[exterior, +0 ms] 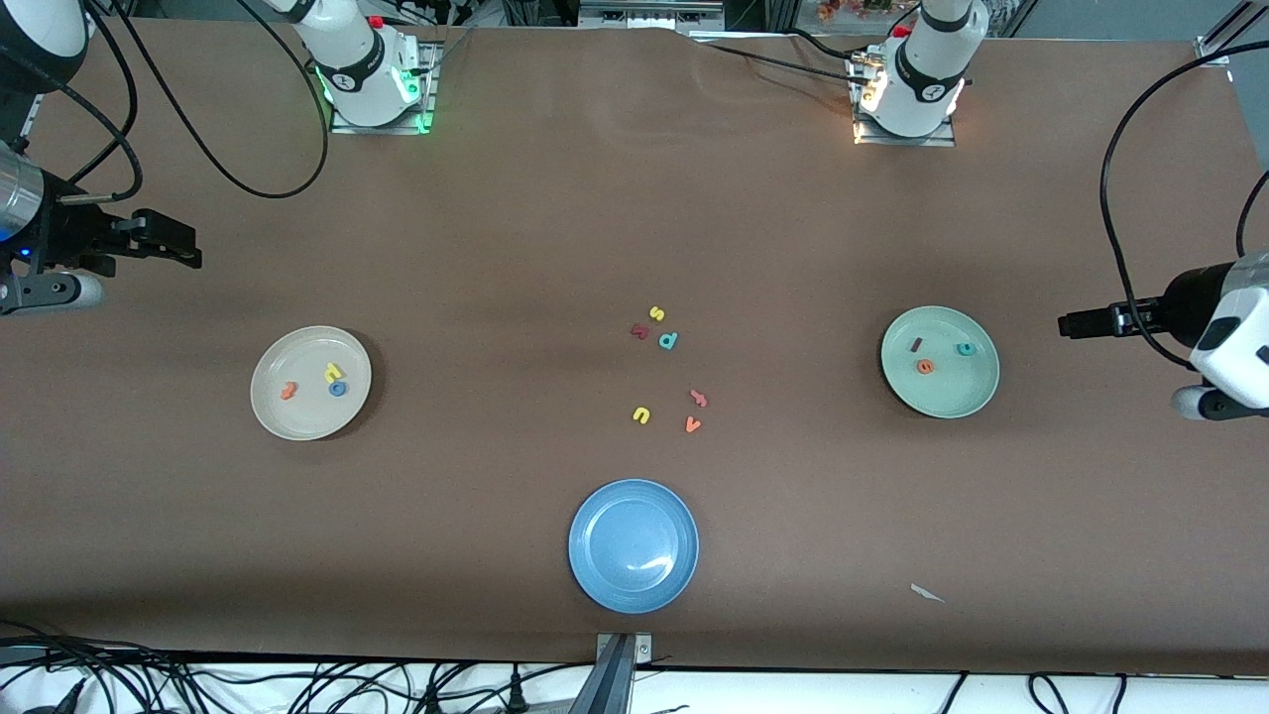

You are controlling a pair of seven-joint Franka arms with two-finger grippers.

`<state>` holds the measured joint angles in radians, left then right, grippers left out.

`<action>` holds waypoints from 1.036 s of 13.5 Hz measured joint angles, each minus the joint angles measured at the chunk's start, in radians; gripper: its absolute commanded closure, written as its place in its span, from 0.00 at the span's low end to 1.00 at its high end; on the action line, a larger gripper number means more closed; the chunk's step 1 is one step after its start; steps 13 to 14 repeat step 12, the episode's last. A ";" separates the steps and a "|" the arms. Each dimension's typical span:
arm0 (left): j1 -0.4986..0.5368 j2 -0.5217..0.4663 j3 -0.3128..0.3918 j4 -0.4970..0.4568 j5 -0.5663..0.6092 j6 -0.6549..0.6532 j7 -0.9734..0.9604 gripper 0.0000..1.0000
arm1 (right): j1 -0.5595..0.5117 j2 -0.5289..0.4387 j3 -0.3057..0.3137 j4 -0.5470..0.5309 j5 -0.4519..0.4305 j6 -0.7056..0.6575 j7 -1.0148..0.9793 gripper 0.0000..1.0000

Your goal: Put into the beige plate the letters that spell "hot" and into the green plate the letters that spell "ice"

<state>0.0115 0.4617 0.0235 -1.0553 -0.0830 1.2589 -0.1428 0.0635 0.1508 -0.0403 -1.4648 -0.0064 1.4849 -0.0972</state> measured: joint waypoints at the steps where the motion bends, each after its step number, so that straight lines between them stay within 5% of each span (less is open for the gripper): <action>1: -0.005 -0.026 0.000 -0.038 0.000 0.035 0.000 0.05 | 0.002 0.000 0.000 0.000 0.000 0.000 0.000 0.00; 7: -0.011 -0.167 0.007 -0.262 0.000 0.209 0.031 0.00 | 0.012 0.000 0.000 0.000 0.001 0.000 0.006 0.00; 14: -0.009 -0.189 0.014 -0.291 0.000 0.214 0.039 0.00 | 0.018 0.000 0.000 0.000 0.001 0.000 0.009 0.00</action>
